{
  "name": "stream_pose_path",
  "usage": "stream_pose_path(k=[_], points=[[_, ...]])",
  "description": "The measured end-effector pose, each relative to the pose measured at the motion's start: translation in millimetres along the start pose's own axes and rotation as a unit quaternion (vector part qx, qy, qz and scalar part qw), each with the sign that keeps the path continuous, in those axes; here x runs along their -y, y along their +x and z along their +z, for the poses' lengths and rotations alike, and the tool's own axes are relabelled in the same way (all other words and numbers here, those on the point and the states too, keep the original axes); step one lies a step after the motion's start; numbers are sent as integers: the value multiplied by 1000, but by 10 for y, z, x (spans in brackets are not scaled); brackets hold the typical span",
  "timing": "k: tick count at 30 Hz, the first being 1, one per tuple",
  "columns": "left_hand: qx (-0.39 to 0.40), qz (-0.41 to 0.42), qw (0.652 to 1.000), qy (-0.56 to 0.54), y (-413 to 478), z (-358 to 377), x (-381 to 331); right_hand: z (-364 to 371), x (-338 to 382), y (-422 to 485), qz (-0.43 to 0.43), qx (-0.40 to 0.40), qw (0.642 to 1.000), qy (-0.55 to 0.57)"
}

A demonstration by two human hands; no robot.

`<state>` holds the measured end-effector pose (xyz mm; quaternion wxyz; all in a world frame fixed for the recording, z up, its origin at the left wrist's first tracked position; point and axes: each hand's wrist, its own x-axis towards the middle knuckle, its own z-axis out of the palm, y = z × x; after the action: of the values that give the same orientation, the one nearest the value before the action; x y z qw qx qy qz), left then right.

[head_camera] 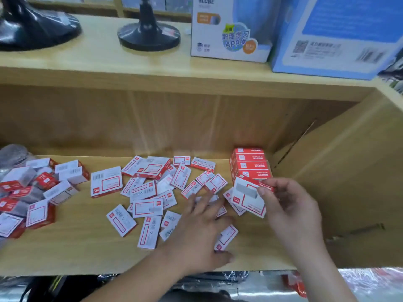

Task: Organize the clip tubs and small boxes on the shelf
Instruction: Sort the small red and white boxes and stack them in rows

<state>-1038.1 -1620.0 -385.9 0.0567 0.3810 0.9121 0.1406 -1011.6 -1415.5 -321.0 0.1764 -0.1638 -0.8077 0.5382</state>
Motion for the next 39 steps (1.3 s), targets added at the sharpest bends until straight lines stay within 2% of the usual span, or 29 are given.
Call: stream_pose_path(k=[3, 7, 10, 15, 21, 23, 26, 28, 32, 36, 39], points=[[-17, -16, 999, 25, -252, 162, 31, 98, -71, -127, 12, -4, 1000, 11], [-83, -30, 995, 53, -425, 278, 93, 212, -65, -203, 11, -26, 999, 30], [-108, -33, 991, 77, -478, 242, 236, 254, -32, -215, -11, -5, 1000, 0], [-112, -49, 989, 86, -546, 177, 568, 355, -78, -284, -12, 23, 999, -29], [-108, -100, 986, 74, -460, -6, 511, 298, -30, -334, -20, -6, 1000, -17], [-109, -87, 988, 63, -349, -26, 336, 224, 9, -338, -37, -32, 999, -12], [-87, -6, 996, 24, -66, 17, 123, 128, 45, -348, -56, -71, 995, -30], [-58, 28, 997, 35, 153, 78, 60, 69, 54, -355, -54, -87, 994, -40], [-17, 22, 997, 77, 377, 190, 104, 21, 79, -364, -44, -94, 994, -36], [-51, -8, 995, 81, 235, 208, 153, 54, 101, -357, -42, -84, 995, -33], [-74, 1, 994, 85, 70, 185, 274, 123, 131, -341, -45, -69, 996, -28]])
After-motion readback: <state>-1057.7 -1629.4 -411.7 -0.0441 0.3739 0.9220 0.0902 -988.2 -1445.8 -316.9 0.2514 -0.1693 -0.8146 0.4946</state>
